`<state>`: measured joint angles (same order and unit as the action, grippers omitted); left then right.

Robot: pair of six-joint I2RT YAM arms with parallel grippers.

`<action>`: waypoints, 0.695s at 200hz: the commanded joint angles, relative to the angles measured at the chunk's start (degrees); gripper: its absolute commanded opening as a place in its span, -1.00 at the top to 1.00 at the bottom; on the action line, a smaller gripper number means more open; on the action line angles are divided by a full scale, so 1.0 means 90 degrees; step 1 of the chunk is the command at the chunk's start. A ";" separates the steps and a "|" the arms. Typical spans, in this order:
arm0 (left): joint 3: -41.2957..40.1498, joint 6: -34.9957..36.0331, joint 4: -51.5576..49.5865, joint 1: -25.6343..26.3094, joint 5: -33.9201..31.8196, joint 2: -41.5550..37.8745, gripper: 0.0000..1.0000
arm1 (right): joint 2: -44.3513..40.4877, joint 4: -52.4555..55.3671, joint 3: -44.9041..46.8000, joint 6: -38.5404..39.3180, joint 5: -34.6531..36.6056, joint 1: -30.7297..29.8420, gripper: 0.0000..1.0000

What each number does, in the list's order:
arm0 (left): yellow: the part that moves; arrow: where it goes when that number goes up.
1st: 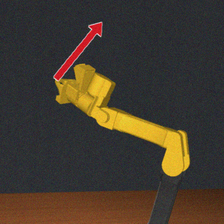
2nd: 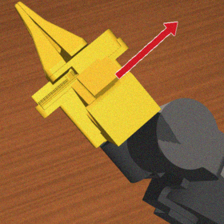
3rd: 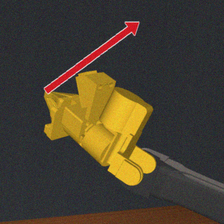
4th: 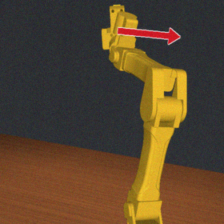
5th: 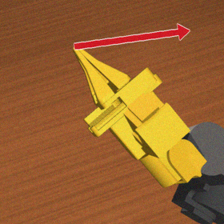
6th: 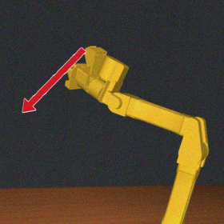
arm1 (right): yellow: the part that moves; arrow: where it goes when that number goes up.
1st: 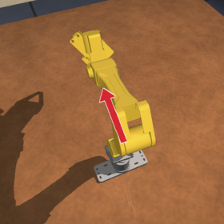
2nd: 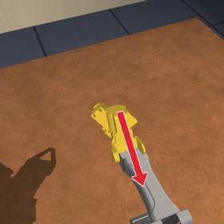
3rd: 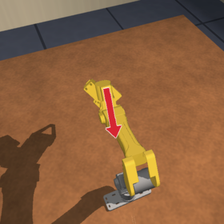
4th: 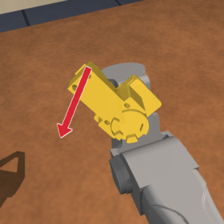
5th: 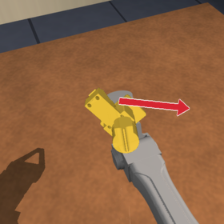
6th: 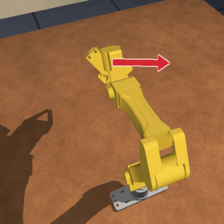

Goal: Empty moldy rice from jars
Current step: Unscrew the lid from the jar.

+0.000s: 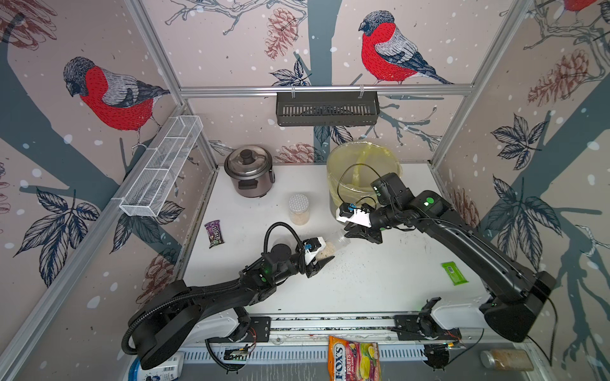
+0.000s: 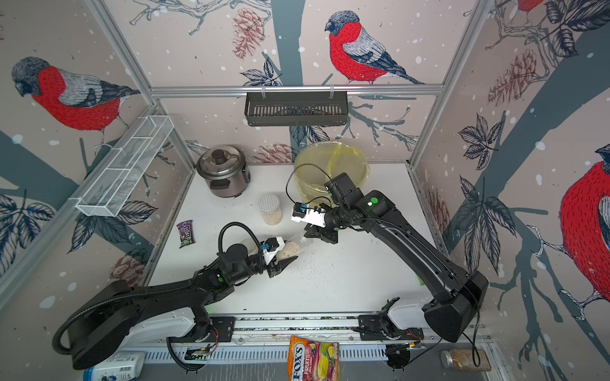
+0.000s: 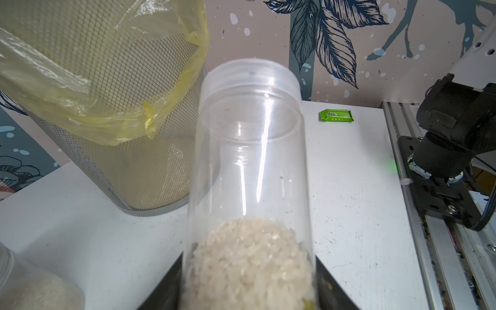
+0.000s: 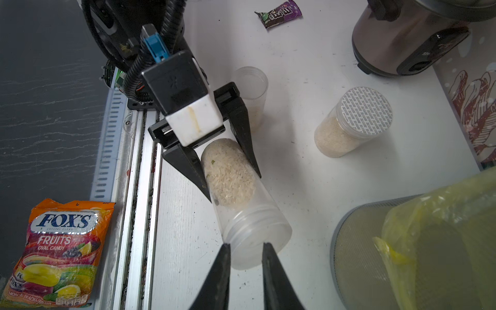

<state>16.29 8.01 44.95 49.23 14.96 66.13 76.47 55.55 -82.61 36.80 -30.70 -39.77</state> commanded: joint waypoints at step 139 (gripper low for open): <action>0.0377 0.0169 -0.0016 0.0234 -0.0468 -0.0620 1.00 | -0.2235 -0.1495 0.1378 -0.9037 0.0828 0.0495 -0.68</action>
<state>19.31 8.97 42.85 50.87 12.75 60.27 60.38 47.42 -74.94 -27.31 -22.33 -35.51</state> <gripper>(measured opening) 0.568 0.729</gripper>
